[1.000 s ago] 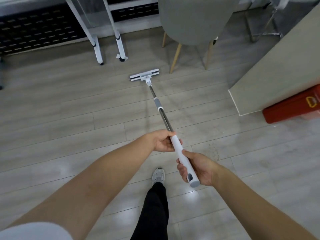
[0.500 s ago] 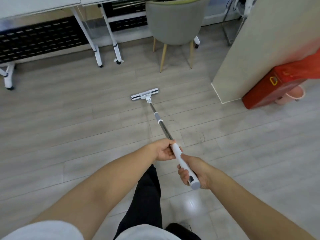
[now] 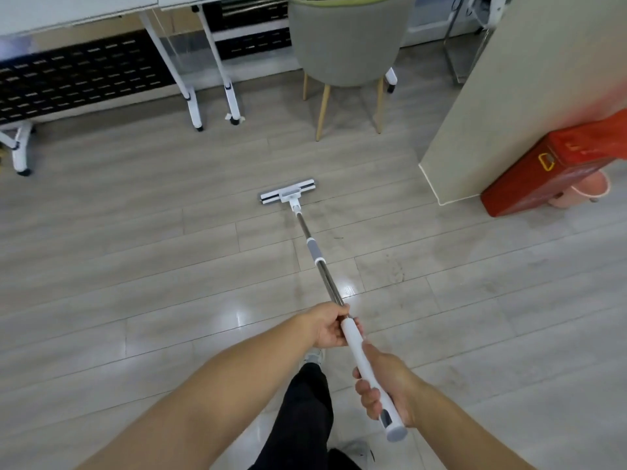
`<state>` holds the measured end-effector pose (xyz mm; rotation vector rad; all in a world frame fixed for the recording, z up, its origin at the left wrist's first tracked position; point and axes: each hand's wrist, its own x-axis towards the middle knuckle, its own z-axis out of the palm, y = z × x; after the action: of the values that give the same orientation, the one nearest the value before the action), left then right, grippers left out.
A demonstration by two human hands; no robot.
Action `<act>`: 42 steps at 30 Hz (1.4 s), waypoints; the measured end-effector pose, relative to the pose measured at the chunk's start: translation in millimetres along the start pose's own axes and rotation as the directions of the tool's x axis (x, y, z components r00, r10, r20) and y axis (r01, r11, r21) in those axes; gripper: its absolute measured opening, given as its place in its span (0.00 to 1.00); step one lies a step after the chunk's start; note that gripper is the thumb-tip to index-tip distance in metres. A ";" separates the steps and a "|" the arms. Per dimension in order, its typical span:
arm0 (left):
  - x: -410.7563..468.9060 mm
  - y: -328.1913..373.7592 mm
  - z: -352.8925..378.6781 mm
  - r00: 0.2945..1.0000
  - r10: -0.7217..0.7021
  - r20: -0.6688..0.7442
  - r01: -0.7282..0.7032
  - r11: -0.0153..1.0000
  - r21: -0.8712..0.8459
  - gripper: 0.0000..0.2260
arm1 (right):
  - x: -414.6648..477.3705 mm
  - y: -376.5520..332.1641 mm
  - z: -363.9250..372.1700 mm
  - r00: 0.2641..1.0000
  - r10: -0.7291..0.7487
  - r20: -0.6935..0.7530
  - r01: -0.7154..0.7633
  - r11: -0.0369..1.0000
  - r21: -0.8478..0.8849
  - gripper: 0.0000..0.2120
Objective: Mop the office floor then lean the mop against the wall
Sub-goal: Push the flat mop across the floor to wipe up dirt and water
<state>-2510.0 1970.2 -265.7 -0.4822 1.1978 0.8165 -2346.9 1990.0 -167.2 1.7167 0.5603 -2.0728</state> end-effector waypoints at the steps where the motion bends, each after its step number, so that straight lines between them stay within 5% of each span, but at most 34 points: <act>1: 6.2 10.9 -1.0 1.000 -0.010 -0.009 0.010 1.000 0.006 0.10 | 6.0 -8.3 3.0 1.000 -0.003 -0.014 0.003 1.000 -0.012 0.27; 6: 30.2 94.8 -11.3 0.998 0.002 -0.060 0.001 0.999 0.054 0.05 | 43.5 -76.1 35.3 0.994 -0.097 -0.046 0.094 0.993 -0.075 0.26; 9: 48.1 158.7 -25.7 0.996 0.012 -0.089 -0.002 0.995 0.104 0.03 | 75.3 -127.4 63.9 0.952 -0.285 -0.115 0.237 0.918 -0.317 0.23; 12: 56.3 201.1 -31.5 0.998 0.003 -0.066 0.008 0.986 0.166 0.05 | 96.3 -168.6 84.9 0.829 -0.542 -0.136 0.295 0.632 -0.717 0.18; 16: 64.0 219.4 -27.3 1.000 -0.015 0.017 0.011 0.968 0.251 0.09 | 94.6 -196.5 95.3 0.774 -0.627 -0.086 -0.028 0.103 -0.994 0.36; 22: 54.8 194.1 -12.9 1.000 0.020 -0.014 -0.016 0.976 0.219 0.07 | 70.3 -147.9 82.8 0.806 -0.592 0.001 -0.127 -0.173 -0.977 0.46; 30: 33.6 102.0 14.4 0.994 0.081 -0.077 -0.061 0.970 0.236 0.05 | 40.3 -66.1 44.0 0.815 -0.578 0.032 -0.159 -0.277 -0.948 0.44; 36: 40.7 -30.3 64.5 0.962 0.254 -0.097 -0.233 0.955 0.186 0.03 | 1.6 34.6 -32.6 0.789 -0.612 0.055 -0.224 -0.370 -0.902 0.39; 42: 25.4 -170.0 132.9 0.953 0.299 -0.047 -0.282 0.934 0.217 0.08 | -49.9 150.1 -119.5 0.764 -0.638 -0.093 -0.216 -0.116 -0.970 0.41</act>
<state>-2292.9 1965.6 -262.1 -0.1663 1.4330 0.9166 -2159.2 1929.4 -147.0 1.0405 2.1075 -0.3853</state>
